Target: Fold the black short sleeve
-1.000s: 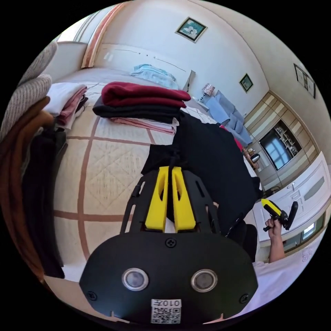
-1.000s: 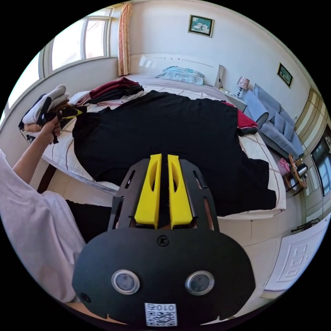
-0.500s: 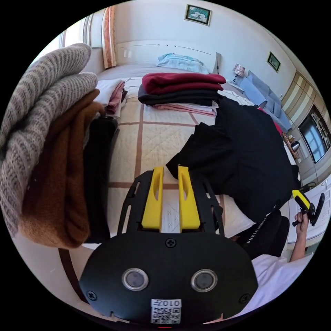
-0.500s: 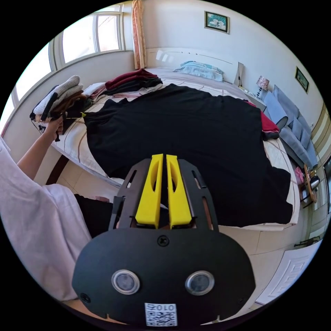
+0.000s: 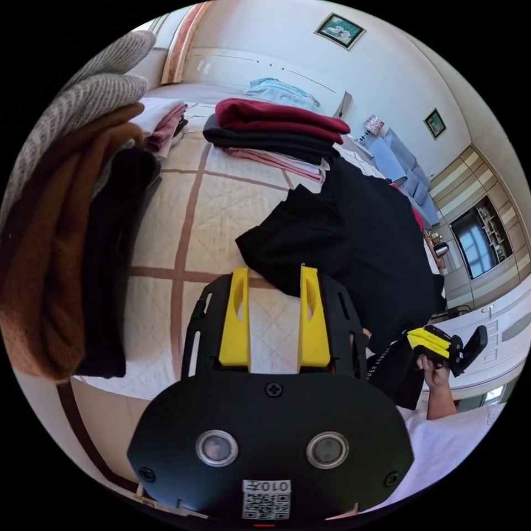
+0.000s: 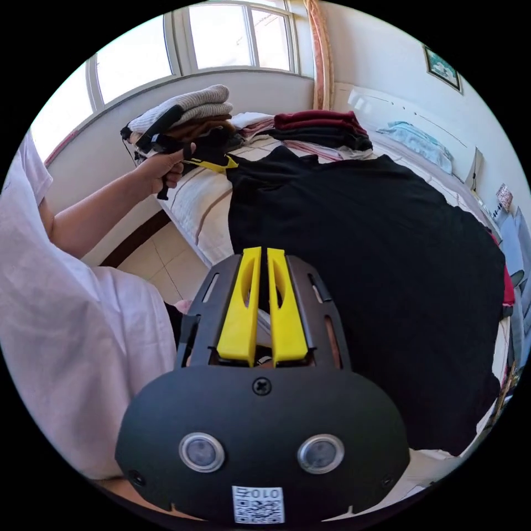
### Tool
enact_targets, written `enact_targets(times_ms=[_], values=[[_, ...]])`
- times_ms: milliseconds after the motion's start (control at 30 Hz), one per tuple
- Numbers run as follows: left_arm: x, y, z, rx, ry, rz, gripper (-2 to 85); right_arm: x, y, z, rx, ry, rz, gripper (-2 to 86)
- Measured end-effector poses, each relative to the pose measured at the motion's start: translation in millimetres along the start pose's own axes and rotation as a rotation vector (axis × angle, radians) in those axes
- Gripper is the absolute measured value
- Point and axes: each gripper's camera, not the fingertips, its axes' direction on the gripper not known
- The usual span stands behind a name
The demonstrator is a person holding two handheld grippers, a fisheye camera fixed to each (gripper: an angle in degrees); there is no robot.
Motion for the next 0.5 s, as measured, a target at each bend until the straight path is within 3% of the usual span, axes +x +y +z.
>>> enact_targets(times_ms=[167,300,400,500], values=[[-3,-6,-3,0.093,0.027,-0.024,4.9,-6,6,52,-0.129,0.021,-0.032,4.0],[15,-8,-29,0.241,-0.003,0.026,2.5,3,18,53,-0.094,-0.017,0.022,3.5],[58,-26,-53,0.317,-0.029,0.158,3.2,5,23,56,-0.103,-0.027,0.019,3.6],[141,-51,-69,0.332,0.055,0.427,1.9,8,25,55,-0.102,-0.043,0.03,3.7]])
